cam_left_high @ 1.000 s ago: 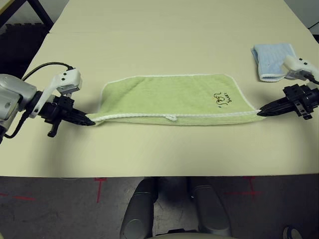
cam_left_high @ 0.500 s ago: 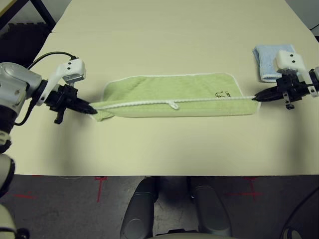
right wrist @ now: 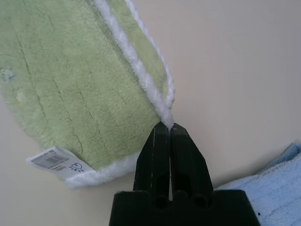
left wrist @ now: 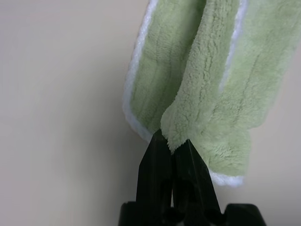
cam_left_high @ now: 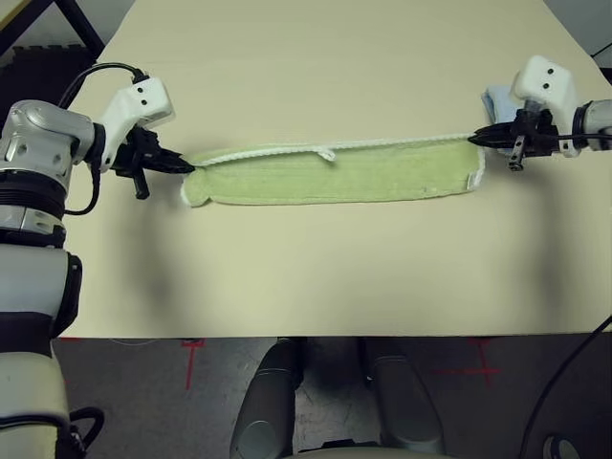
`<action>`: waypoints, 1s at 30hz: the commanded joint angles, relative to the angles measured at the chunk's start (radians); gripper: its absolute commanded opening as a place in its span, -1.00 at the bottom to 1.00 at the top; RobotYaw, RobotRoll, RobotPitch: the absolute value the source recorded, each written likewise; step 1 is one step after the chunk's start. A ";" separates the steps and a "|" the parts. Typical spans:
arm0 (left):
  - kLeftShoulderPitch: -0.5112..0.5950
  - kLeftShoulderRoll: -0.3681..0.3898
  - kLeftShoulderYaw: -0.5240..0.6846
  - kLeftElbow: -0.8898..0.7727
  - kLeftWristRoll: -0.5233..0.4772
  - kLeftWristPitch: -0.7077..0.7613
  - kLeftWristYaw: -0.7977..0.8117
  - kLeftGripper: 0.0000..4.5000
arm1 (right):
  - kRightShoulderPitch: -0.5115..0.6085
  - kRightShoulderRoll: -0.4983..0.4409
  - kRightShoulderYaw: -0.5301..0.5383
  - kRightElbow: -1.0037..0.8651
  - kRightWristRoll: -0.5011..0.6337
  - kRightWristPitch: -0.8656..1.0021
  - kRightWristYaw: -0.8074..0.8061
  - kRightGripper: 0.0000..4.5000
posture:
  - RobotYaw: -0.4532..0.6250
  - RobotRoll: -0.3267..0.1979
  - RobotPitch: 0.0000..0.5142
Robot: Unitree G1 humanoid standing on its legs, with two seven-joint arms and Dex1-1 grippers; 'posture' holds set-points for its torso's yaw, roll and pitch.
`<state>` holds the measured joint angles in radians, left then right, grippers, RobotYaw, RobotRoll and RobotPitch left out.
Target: Fold the towel and set it aside.
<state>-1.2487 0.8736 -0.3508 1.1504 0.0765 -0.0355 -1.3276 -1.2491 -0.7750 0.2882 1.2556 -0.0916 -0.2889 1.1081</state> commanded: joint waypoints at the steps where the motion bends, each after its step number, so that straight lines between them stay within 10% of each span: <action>1: -0.014 -0.010 0.031 0.034 0.037 -0.005 0.019 -0.99 | -0.004 -0.001 -0.024 0.021 -0.041 0.007 -0.030 -1.00 | -0.27 0.25 -0.04; 8: -0.020 -0.025 0.054 0.045 0.076 -0.003 0.021 -0.99 | -0.006 0.027 -0.053 0.018 -0.080 0.010 -0.088 -1.00 | -0.27 0.25 -0.04; 11: -0.022 -0.019 0.047 0.045 0.097 0.004 0.008 -1.00 | -0.014 0.040 -0.073 0.015 -0.079 0.016 -0.096 -0.65 | -0.27 0.25 -0.04; 21: -0.059 0.026 0.095 0.037 0.139 -0.017 0.180 0.52 | -0.026 0.032 -0.129 0.001 -0.080 0.005 -0.085 1.00 | -0.28 0.25 -0.06; 24: -0.081 0.042 0.126 0.032 0.147 -0.054 0.295 0.99 | -0.027 0.019 -0.145 -0.003 -0.076 -0.002 -0.120 1.00 | -0.28 0.25 -0.05; 30: -0.036 0.057 0.173 -0.065 0.069 0.014 0.081 0.99 | -0.050 0.056 -0.317 -0.015 0.089 0.060 -0.065 1.00 | -0.28 0.25 -0.07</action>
<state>-1.3118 0.9243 -0.2009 1.1326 0.1888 -0.0542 -1.1563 -1.2816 -0.7302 0.0396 1.2584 -0.0889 -0.2694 0.9750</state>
